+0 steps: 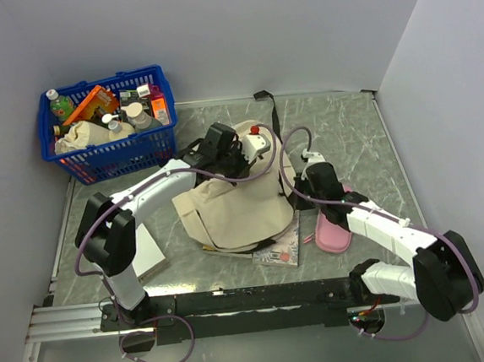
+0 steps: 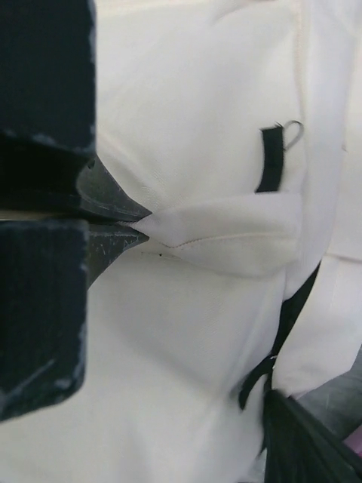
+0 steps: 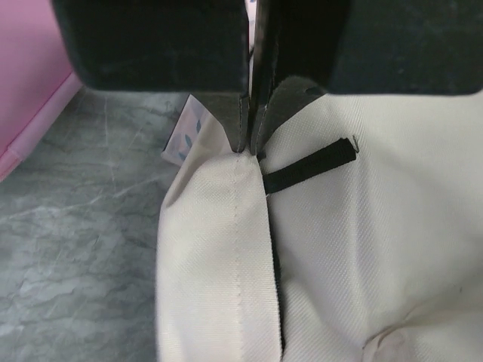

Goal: Pack the student bag
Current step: Adjust the student bag at the center of the board.

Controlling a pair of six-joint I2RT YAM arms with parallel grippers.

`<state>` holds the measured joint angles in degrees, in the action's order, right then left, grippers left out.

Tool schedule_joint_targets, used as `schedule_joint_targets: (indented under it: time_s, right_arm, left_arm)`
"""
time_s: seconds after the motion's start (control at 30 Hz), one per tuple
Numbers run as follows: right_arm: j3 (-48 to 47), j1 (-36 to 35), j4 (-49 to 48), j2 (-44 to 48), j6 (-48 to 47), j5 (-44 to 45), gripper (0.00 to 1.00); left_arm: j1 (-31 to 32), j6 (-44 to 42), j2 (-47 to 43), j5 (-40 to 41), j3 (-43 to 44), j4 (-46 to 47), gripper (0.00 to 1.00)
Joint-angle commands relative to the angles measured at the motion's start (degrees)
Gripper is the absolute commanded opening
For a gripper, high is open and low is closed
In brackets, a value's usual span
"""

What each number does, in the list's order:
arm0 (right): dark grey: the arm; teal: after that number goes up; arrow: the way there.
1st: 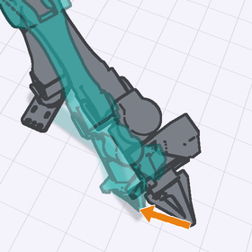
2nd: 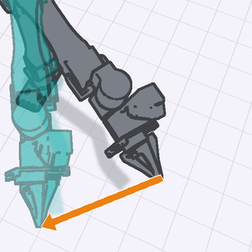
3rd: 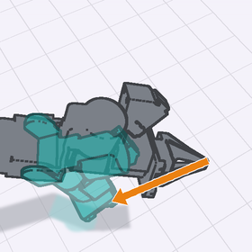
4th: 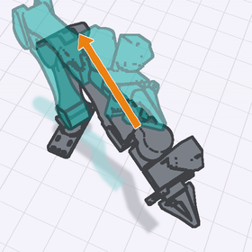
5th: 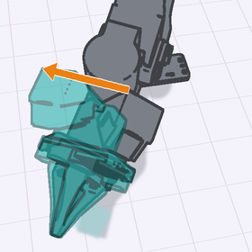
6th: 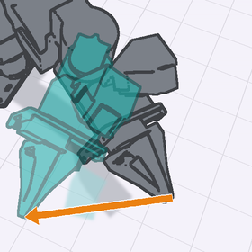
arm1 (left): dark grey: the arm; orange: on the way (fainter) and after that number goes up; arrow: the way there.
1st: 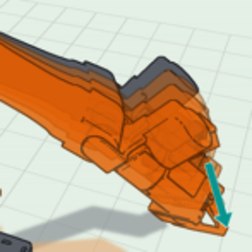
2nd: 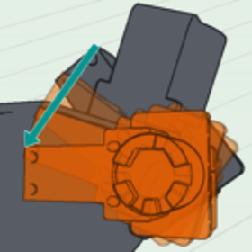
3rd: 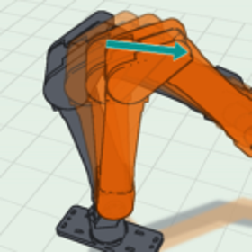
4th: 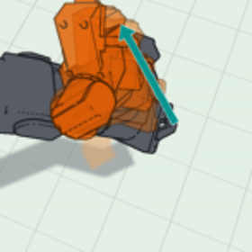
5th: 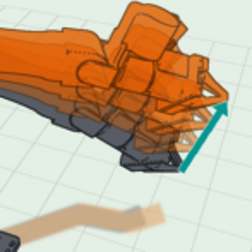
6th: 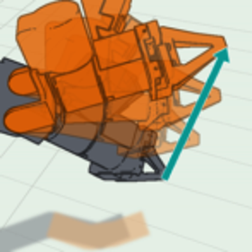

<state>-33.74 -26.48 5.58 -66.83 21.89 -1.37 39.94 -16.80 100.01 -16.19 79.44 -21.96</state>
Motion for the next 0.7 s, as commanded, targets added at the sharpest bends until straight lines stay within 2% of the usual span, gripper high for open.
schedule_joint_targets:
  time_s: [0.0, 0.13, 0.23, 0.33, 0.53, 0.67]
  right_arm:
    - [3.3, -0.8, -0.5, 4.2, 1.8, -2.8, 0.00]
    - [4.9, -1.8, 1.2, 6.4, 1.1, -4.0, 0.02]
    - [4.3, -2.7, 2.3, 8.9, -2.1, -2.4, 0.30]
    - [3.3, -3.0, 1.3, 11.5, -5.5, -2.3, 0.39]
    - [1.8, -4.0, -1.1, 11.7, -11.0, -7.3, 0.44]
    - [1.3, -10.9, -2.4, 10.0, -16.8, -4.0, 0.45]
  left_arm:
    - [1.5, -3.6, -2.7, -1.2, 2.0, 5.6, 0.01]
    - [2.0, -7.5, -3.1, -1.3, -3.4, 5.4, 0.02]
    - [2.0, -8.5, -3.7, -0.8, -6.3, 6.0, 0.02]
    - [2.0, -9.3, -4.1, -0.3, -7.8, 6.3, 0.02]
    - [2.0, -10.4, -5.0, -0.7, -9.0, 5.4, 0.02]
    - [2.1, -10.1, -5.3, -1.0, -10.2, 5.5, 0.02]
